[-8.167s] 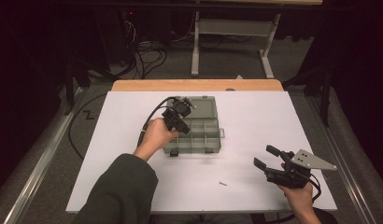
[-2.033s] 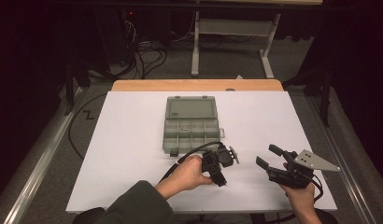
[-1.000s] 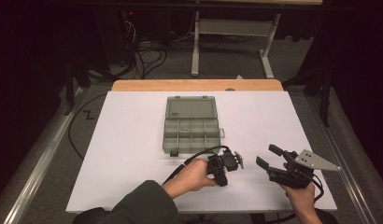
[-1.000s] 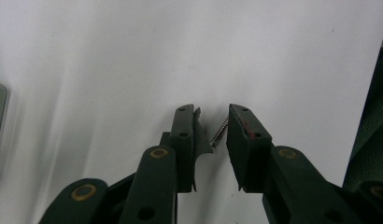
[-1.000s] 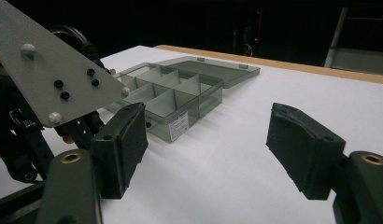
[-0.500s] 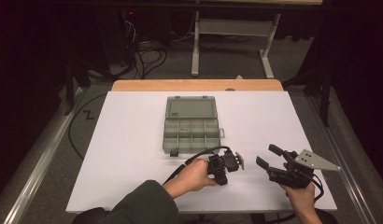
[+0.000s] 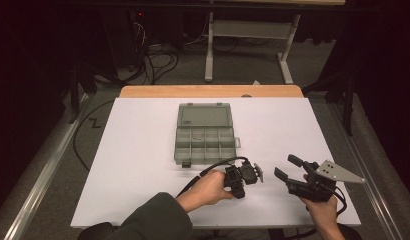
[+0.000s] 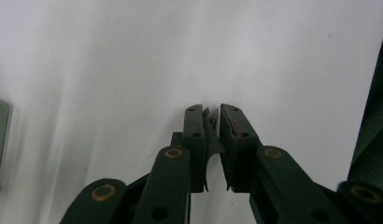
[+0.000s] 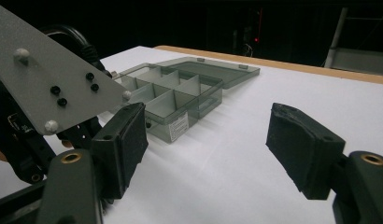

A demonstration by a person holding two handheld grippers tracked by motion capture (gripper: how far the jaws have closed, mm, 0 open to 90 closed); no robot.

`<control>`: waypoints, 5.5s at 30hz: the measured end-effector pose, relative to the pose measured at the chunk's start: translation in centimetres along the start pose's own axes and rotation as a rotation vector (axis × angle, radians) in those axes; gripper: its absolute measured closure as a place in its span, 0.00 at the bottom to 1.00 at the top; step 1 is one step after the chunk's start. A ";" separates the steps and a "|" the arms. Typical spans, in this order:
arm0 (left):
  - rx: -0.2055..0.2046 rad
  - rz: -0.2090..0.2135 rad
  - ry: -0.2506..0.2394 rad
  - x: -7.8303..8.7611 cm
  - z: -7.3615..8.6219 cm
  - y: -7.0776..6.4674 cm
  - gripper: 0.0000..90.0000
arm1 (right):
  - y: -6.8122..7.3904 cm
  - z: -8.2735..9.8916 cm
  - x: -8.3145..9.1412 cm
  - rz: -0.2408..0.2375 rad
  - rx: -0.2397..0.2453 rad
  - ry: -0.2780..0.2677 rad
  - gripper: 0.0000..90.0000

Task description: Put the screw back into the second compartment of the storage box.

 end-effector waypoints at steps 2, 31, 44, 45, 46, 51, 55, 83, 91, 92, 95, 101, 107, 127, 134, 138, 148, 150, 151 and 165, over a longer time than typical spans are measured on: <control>0.001 0.000 -0.001 0.0 0.0 0.0 0.93 | 0.0 0.0 0.0 0.000 -0.002 -0.001 0.34; 0.011 -0.003 -0.028 1.4 0.7 0.4 0.97 | 0.1 0.1 0.0 -0.006 0.001 0.006 0.34; 0.045 -0.011 -0.077 3.0 1.3 1.1 0.97 | 0.1 0.1 -0.1 0.001 0.006 0.010 0.34; 0.049 -0.013 -0.081 3.2 1.4 1.2 0.97 | 0.1 0.1 -0.1 0.001 0.006 0.010 0.34; 0.050 -0.015 -0.082 3.3 1.5 1.3 0.96 | 0.1 0.1 -0.1 -0.001 0.006 0.010 0.34; 0.065 -0.010 -0.094 3.7 1.7 1.5 0.97 | 0.2 0.1 -0.1 -0.001 0.007 0.011 0.34; 0.080 -0.011 -0.107 4.0 1.8 1.7 0.96 | 0.2 0.1 -0.1 0.000 0.007 0.011 0.34; 0.165 -0.050 -0.173 7.9 3.6 4.2 0.96 | 0.2 0.2 -0.2 -0.008 0.010 0.016 0.34; 0.198 -0.061 -0.191 9.0 4.0 5.1 0.96 | 0.2 0.2 -0.2 -0.008 0.010 0.016 0.34; 0.201 -0.061 -0.193 9.1 4.1 5.2 0.96 | 0.2 0.2 -0.2 -0.006 0.010 0.016 0.34; 0.217 -0.066 -0.200 9.5 4.4 5.7 0.96 | 0.3 0.2 -0.2 -0.008 0.010 0.016 0.34; 0.249 -0.092 -0.210 10.4 4.8 6.9 0.96 | 0.3 0.2 -0.2 -0.008 0.010 0.017 0.34; 0.301 -0.117 -0.220 11.0 5.4 8.4 0.96 | 0.3 0.2 -0.2 -0.009 0.007 0.018 0.34; 0.412 -0.149 -0.235 11.7 6.6 12.4 0.96 | 0.3 0.3 -0.3 -0.010 0.008 0.019 0.34; 0.456 -0.157 -0.224 11.1 7.0 13.8 0.96 | 0.3 0.3 -0.3 -0.011 0.008 0.020 0.34; 0.472 -0.164 -0.227 10.8 7.1 14.4 0.96 | 0.3 0.3 -0.3 -0.012 0.005 0.022 0.34; 0.527 -0.169 -0.222 10.0 7.4 15.8 0.96 | 0.3 0.3 -0.2 -0.013 0.005 0.022 0.34; 0.510 -0.180 -0.224 9.8 7.5 16.4 0.96 | 0.3 0.3 -0.2 -0.014 0.005 0.021 0.34; 0.532 -0.178 -0.215 9.8 7.6 16.3 0.96 | 0.3 0.3 -0.2 -0.014 0.006 0.019 0.34; 0.559 -0.223 -0.168 8.5 7.9 17.6 0.96 | 0.4 0.3 -0.3 -0.016 0.004 0.023 0.34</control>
Point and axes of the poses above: each handheld gripper's, and its own axes: x roughly backward along the jaws, z roughly out of its underside, y roughly to its left, the point moved 8 cm from there along -x, roughly forward along the jaws, and after that the axes turned 7 degrees about z, right-handed, at the moved point
